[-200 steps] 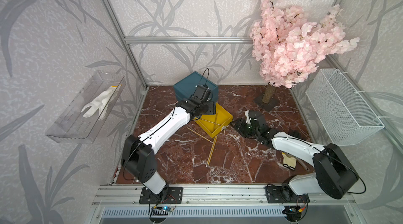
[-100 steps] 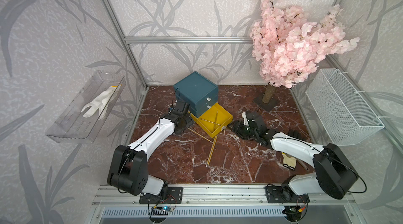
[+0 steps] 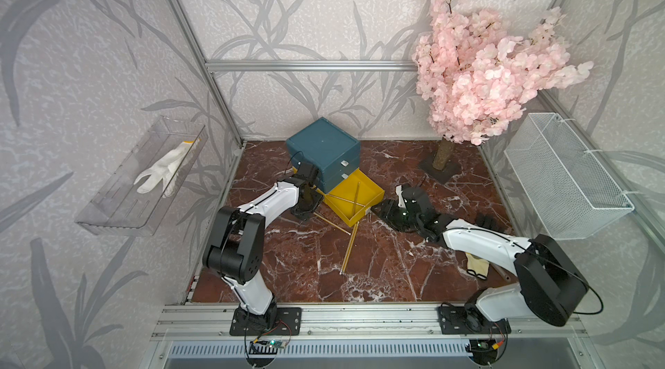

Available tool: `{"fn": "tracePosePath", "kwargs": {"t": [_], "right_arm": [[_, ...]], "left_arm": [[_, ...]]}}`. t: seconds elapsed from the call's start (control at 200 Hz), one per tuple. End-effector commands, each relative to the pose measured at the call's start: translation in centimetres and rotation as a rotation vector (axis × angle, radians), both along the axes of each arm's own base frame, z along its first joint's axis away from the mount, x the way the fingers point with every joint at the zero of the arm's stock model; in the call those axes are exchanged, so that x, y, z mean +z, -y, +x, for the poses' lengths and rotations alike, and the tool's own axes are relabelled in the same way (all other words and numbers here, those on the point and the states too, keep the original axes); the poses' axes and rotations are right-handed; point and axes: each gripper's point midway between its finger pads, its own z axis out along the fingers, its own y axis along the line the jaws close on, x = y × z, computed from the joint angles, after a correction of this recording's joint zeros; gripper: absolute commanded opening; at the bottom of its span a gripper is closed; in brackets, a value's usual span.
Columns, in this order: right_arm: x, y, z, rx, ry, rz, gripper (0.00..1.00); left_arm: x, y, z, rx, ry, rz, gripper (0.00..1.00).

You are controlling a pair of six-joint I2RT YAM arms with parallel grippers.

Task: Please place the pencils in the drawer according to their color
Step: Pick up the pencil from the center of the board.

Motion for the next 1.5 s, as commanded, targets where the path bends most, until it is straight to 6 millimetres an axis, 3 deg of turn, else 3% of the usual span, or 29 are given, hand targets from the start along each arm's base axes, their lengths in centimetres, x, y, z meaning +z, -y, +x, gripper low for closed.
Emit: {"fn": "tracePosePath", "kwargs": {"t": [0.0,0.645,1.135,1.35,1.494], "right_arm": [[0.0,0.1,0.2,-0.018,0.015,-0.001,0.58],[0.3,0.6,0.3,-0.038,0.031,0.001,0.58],[1.1,1.7,0.4,-0.067,0.052,-0.003,0.58],[1.3,1.9,0.2,-0.067,0.052,-0.005,0.58],[1.3,2.0,0.2,-0.066,0.050,-0.007,0.58]], "left_arm": [[-0.3,-0.5,-0.2,0.062,-0.037,0.032,0.65],[-3.8,-0.5,-0.8,0.108,-0.181,0.085,0.52],[-5.6,-0.7,-2.3,0.060,-0.278,0.107,0.29],[-6.4,-0.7,-3.0,0.064,-0.281,0.090,0.00],[-6.3,-0.8,-3.1,0.061,-0.248,0.077,0.00]]}}
